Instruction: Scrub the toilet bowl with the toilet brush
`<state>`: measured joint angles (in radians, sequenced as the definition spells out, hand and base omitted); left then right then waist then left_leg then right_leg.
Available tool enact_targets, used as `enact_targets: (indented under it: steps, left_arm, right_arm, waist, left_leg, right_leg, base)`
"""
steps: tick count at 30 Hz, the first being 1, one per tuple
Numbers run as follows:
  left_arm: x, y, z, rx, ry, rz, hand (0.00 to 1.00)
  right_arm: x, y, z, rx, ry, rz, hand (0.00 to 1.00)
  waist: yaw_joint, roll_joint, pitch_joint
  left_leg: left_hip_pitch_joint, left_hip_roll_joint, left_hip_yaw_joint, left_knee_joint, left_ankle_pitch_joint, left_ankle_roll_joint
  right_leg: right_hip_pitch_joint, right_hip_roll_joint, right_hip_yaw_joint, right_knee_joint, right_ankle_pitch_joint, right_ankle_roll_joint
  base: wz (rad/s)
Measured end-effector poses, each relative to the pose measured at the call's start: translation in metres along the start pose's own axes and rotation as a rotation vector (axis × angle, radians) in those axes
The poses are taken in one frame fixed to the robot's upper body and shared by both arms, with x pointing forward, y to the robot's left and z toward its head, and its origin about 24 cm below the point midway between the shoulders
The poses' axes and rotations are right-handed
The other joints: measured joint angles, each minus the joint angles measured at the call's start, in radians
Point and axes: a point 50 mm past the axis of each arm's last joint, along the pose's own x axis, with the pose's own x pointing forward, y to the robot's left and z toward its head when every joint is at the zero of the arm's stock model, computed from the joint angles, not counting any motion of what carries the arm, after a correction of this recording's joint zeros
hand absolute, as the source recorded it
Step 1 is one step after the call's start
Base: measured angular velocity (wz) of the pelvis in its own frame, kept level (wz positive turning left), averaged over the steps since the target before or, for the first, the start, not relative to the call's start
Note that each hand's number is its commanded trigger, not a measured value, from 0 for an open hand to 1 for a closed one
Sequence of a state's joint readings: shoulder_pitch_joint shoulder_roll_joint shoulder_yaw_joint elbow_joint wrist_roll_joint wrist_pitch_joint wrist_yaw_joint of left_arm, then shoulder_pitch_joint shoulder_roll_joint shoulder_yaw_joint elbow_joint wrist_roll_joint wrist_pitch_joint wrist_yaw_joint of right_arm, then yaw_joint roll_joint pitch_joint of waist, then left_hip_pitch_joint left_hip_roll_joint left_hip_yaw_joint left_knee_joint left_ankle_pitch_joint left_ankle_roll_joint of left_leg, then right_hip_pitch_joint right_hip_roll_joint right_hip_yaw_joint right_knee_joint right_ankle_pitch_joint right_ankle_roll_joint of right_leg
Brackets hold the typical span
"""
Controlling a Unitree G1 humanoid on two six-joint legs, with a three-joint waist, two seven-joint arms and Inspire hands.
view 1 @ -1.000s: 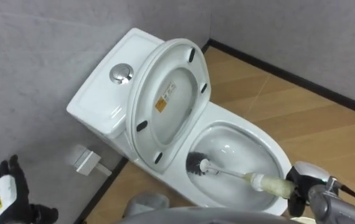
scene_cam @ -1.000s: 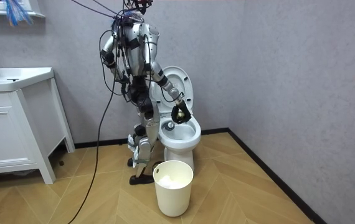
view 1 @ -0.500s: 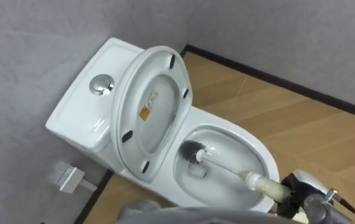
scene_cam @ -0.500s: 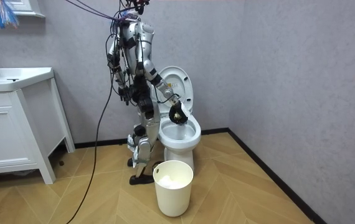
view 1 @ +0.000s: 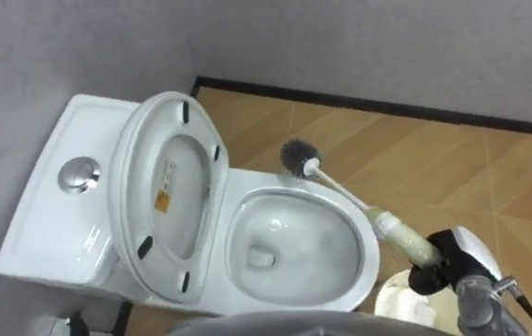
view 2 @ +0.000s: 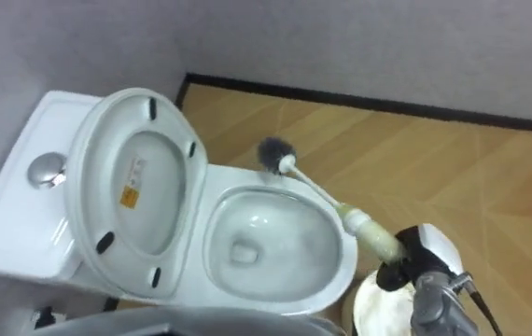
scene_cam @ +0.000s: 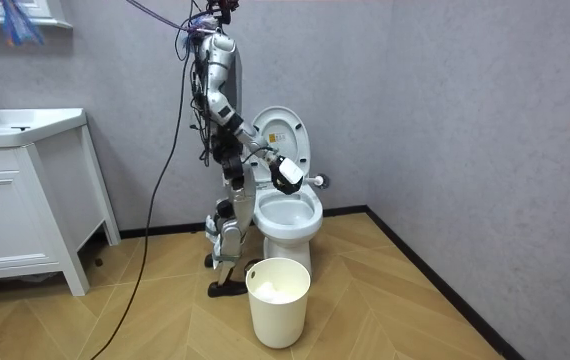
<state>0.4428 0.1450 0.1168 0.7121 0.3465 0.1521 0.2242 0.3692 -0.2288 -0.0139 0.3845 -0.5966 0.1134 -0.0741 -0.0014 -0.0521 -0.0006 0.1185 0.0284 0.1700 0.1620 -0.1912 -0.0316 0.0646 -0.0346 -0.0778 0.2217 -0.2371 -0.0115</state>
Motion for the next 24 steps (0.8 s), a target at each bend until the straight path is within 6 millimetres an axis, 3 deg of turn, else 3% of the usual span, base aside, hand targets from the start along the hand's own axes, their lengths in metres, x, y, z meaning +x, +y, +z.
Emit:
enact_targets:
  steps: [3, 7, 8, 10, 12, 14, 24]
  left_arm:
    - [-0.002, -0.002, -0.008, 0.01, 0.021, -0.007, 0.0]
    - [-0.003, -0.002, -0.011, 0.013, 0.037, -0.011, 0.0]
    - [-0.003, -0.003, -0.011, 0.014, 0.043, -0.018, 0.0]
    - [-0.003, -0.004, -0.013, 0.018, 0.056, -0.028, 0.0]
    - [-0.002, -0.007, -0.012, 0.029, 0.06, -0.043, 0.0]
    - [-0.002, -0.009, -0.012, 0.032, 0.066, -0.048, 0.0]
    - [-0.001, -0.01, -0.012, 0.051, 0.094, -0.058, 0.0]
  right_arm:
    - [-0.007, 0.004, -0.009, 0.016, 0.028, -0.007, 1.0]
    - [-0.016, 0.015, -0.02, 0.055, 0.077, 0.009, 1.0]
    - [-0.019, 0.017, -0.023, 0.062, 0.089, 0.013, 1.0]
    - [-0.021, 0.021, -0.027, 0.076, 0.108, 0.024, 1.0]
    - [-0.024, 0.026, -0.035, 0.121, 0.152, 0.039, 1.0]
    - [-0.026, 0.033, -0.041, 0.157, 0.191, 0.058, 1.0]
    - [-0.034, 0.063, -0.07, 0.284, 0.392, 0.13, 1.0]
  waist:
    - [-0.025, 0.002, 0.0007]
    - [-0.032, 0.01, 0.0005]
    - [-0.04, 0.018, 0.0032]
    - [-0.044, 0.027, 0.0005]
    - [-0.05, 0.044, 0.0033]
    - [-0.048, 0.051, -0.0004]
    - [-0.049, 0.039, -0.0007]
  left_leg:
    - [-0.001, 0.011, 0.034, 0.001, -0.011, 0.003]
    - [-0.001, 0.017, 0.049, 0.001, -0.02, 0.005]
    - [-0.003, 0.017, 0.049, 0.001, -0.02, 0.006]
    - [-0.004, 0.019, 0.05, 0.0, -0.026, 0.01]
    - [-0.005, 0.028, 0.048, 0.0, -0.053, 0.012]
    - [-0.005, 0.028, 0.06, 0.001, -0.055, 0.014]
    - [0.001, 0.027, 0.069, 0.009, -0.055, 0.015]
  right_leg:
    - [-0.014, 0.01, 0.027, 0.0, 0.01, 0.0]
    - [-0.03, 0.021, 0.056, 0.0, 0.018, 0.0]
    - [-0.033, 0.022, 0.061, 0.0, 0.021, 0.001]
    - [-0.045, 0.025, 0.076, 0.002, 0.022, 0.003]
    - [-0.053, 0.038, 0.085, 0.003, 0.027, 0.007]
    - [-0.062, 0.039, 0.094, 0.009, 0.031, 0.009]
    - [-0.062, 0.039, 0.108, 0.018, 0.034, 0.01]
  base:
    - [-0.27]
    - [-0.23]
    - [-0.13]
    - [-0.17]
    - [-0.17]
    - [-0.23]
    - [-0.04]
